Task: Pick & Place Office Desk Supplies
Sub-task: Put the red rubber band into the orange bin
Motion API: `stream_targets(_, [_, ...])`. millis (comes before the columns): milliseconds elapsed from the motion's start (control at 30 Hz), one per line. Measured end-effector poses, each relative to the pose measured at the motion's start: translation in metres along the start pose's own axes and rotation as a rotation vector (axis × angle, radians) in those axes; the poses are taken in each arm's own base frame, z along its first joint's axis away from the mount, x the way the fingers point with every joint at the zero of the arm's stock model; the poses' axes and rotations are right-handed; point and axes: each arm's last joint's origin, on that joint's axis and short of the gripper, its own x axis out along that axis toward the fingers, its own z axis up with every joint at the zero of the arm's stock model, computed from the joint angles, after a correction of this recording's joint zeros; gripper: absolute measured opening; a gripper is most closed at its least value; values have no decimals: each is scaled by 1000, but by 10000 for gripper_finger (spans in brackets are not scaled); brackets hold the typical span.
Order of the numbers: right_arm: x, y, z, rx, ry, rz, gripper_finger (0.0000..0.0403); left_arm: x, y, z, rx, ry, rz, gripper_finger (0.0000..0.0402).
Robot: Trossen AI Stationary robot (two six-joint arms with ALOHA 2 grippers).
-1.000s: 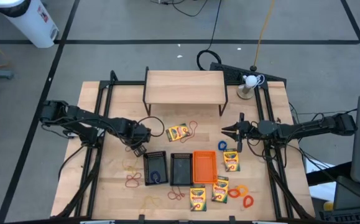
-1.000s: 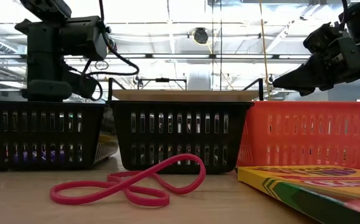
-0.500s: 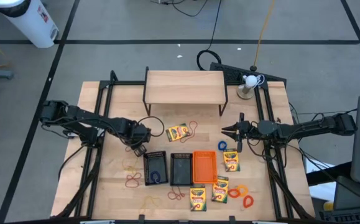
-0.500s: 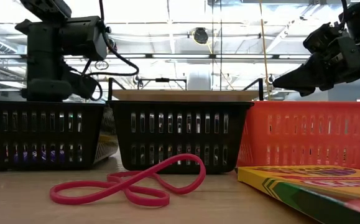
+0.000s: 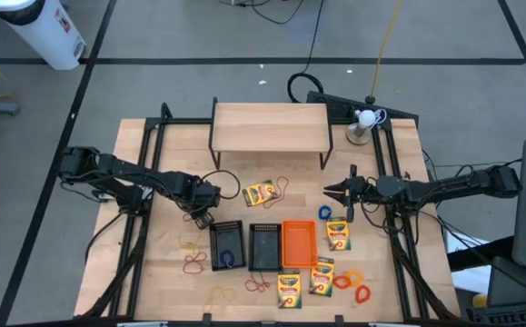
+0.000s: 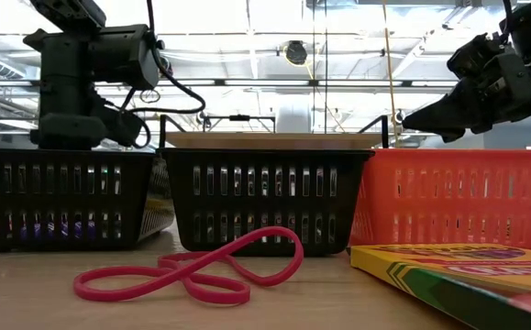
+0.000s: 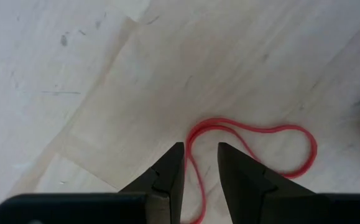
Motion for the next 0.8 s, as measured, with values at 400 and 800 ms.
stream_targets(400, [0,0,0,0,0,0,59,0,-5,4,16,-27,-63,99])
stream_targets(800, [0,0,0,0,1,0,59,13,0,7,-8,46,10,99])
